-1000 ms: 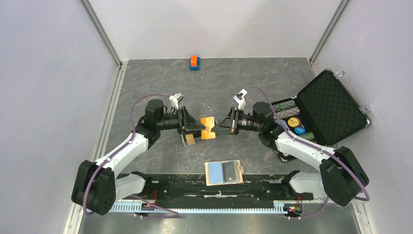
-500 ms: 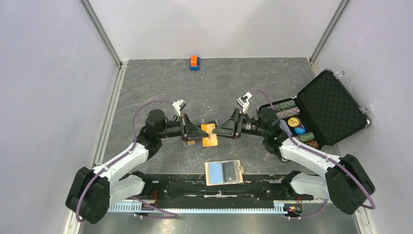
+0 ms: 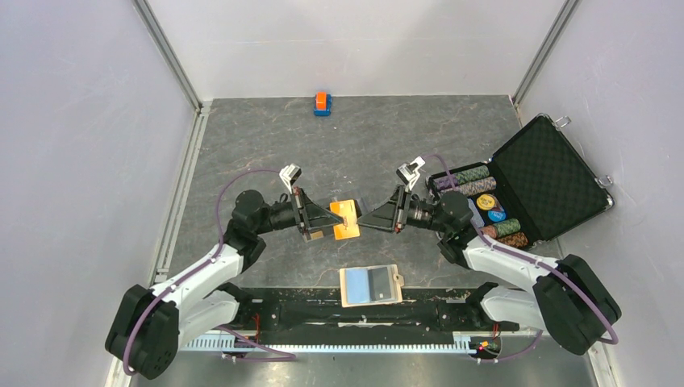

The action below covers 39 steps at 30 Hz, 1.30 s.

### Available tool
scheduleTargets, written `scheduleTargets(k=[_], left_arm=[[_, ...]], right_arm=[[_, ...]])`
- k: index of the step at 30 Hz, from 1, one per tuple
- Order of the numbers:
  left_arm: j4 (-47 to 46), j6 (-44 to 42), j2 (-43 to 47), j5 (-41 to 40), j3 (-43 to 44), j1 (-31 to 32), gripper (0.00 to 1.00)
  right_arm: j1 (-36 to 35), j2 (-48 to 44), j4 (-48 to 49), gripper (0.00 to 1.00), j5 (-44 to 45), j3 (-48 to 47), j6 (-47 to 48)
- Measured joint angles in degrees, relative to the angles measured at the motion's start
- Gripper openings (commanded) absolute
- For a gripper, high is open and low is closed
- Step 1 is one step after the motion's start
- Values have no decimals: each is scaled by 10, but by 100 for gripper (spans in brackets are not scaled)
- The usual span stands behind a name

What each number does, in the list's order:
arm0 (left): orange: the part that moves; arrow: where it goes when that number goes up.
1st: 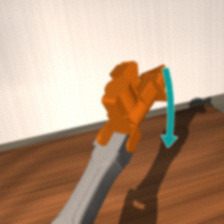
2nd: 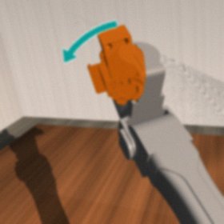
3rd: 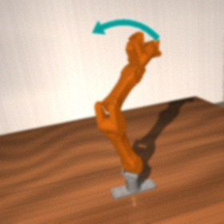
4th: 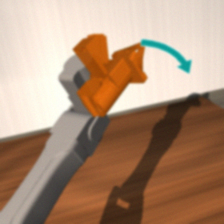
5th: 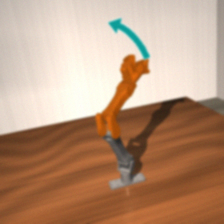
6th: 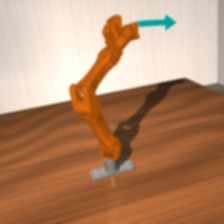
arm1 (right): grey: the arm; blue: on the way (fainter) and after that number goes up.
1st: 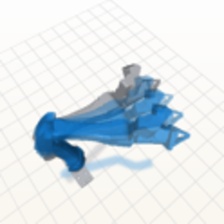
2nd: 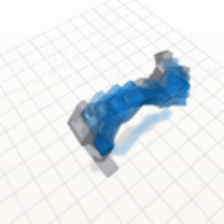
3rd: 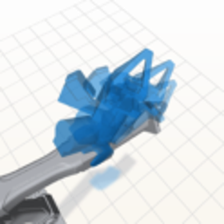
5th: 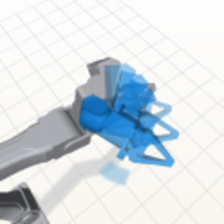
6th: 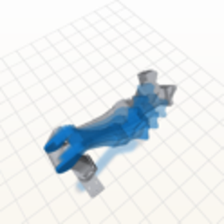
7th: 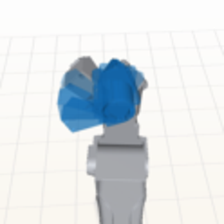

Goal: Put the credit cards into the card holder
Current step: Place the credit card in the storage box.

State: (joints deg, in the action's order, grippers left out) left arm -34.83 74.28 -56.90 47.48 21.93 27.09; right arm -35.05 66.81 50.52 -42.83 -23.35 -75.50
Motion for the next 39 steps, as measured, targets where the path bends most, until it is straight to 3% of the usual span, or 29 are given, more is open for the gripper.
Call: scheduleTargets(k=[10,15,33,39], left_arm=[[-43,28,1,-1,0,0,2],[-47,30,7,-5,0,0,2],[-76,49,15,-4,0,0,2],[-76,52,19,-4,0,0,2]], right_arm=[[-1,2,14,29,-12,6,10],[-1,2,7,18,-14,6,21],[8,2,62,19,-16,35,-5],[8,2,62,31,-23,35,-6]])
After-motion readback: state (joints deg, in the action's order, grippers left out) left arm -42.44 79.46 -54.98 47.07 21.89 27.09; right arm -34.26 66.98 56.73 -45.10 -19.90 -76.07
